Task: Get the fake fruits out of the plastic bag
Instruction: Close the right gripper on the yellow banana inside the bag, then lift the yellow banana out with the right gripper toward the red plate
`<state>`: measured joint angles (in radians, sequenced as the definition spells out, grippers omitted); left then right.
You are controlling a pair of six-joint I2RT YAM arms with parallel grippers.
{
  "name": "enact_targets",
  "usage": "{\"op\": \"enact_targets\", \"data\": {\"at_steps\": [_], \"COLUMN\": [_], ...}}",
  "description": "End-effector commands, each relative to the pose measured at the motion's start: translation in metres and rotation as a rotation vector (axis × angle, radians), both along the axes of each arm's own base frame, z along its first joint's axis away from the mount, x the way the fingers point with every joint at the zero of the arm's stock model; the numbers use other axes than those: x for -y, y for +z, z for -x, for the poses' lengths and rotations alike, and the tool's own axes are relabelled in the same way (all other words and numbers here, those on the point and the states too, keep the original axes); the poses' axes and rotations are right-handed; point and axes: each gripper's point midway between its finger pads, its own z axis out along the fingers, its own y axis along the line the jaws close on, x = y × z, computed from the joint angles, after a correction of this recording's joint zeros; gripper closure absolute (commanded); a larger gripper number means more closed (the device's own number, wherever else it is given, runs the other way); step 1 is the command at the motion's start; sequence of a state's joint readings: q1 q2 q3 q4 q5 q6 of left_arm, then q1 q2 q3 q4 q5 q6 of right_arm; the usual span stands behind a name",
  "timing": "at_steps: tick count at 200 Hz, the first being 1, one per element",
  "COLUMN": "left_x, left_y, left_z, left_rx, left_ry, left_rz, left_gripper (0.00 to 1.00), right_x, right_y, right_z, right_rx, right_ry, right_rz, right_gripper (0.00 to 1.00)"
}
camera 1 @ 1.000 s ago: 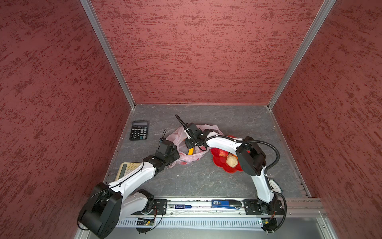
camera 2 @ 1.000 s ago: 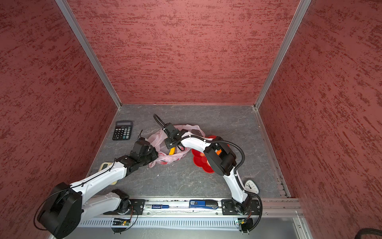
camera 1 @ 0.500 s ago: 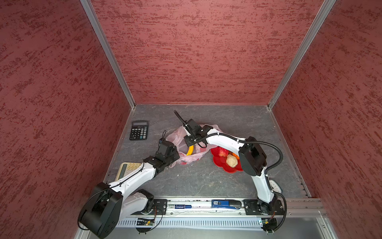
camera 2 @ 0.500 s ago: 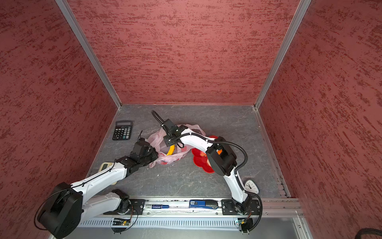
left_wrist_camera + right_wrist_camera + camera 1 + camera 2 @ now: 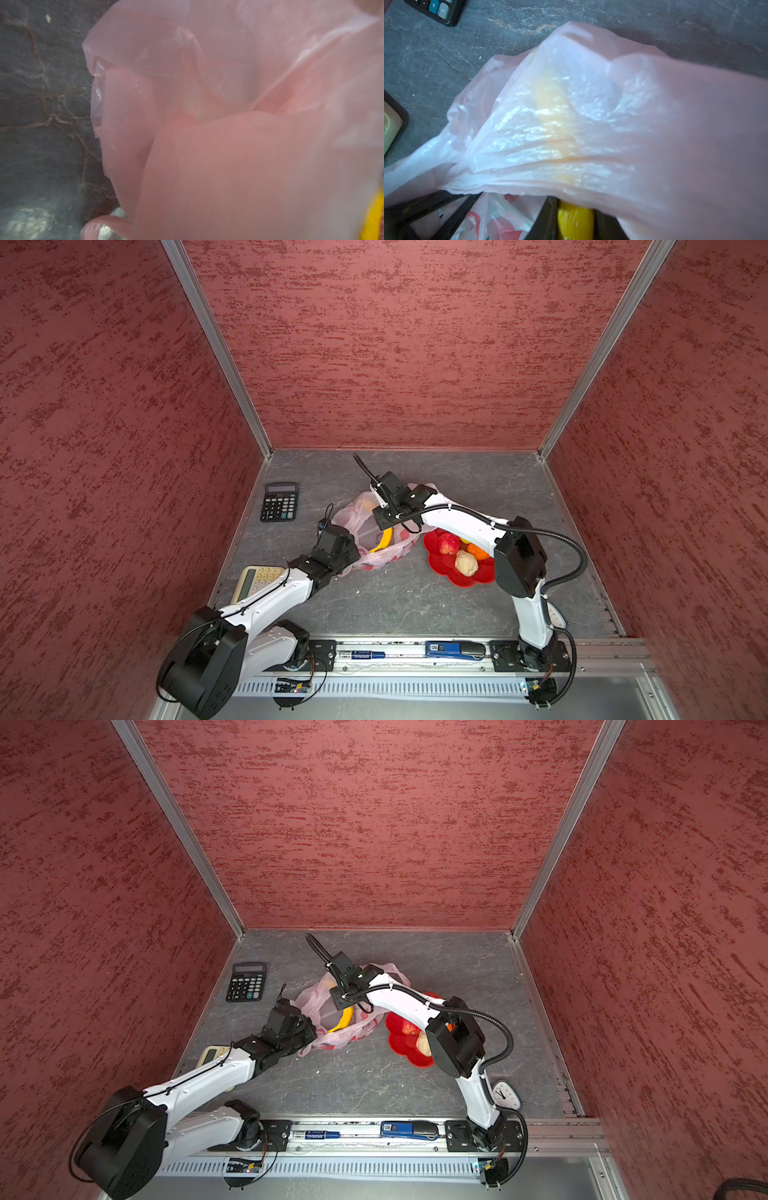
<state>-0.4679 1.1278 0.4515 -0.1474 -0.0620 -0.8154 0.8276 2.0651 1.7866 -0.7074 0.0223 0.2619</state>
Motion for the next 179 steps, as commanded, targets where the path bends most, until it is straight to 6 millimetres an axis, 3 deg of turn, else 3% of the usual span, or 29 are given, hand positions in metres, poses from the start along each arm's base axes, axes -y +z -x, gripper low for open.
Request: {"op": "enact_targets", "data": {"at_steps": [1,38,72,102,134,179], "left_x": [-0.001,-0.001,-0.002,-0.005,-0.005,-0.002], "left_y": [-0.004,-0.001,0.002,0.008,0.020,0.032], "left_z": [0.000,0.002,0.000,-0.007,-0.016,-0.028], "left_rx": [0.006,0.014,0.023,0.037,0.068,0.087], "left_ry": [0.012,0.014,0.024,0.051,0.077,0.100], "left_rz": [0.000,0.012,0.004,-0.002,0.005,0.014], "left_gripper": [0.99,0.99,0.99,0.99,0.99,0.99], "right_x": [-0.001,0.001,-0.009,0.001,0.015,0.047], "right_y": [0.031,0.026,0.026,0.025,0.019,0.005], "right_z": [-0.005,-0.011,0.004,0.029,0.068,0.106], "right_rx": [0.036,0.050,-0.014,-0.080,-0.175,-0.237], "right_ry": [-0.020,-0.053,0.018,0.077,0.153,0.142], "right_rz": [-0.058,-0.047,-0.092,-0.085,-0.088,-0.038], "right_gripper": [0.80,0.80,0.80,0.80,0.80,0.81]}}
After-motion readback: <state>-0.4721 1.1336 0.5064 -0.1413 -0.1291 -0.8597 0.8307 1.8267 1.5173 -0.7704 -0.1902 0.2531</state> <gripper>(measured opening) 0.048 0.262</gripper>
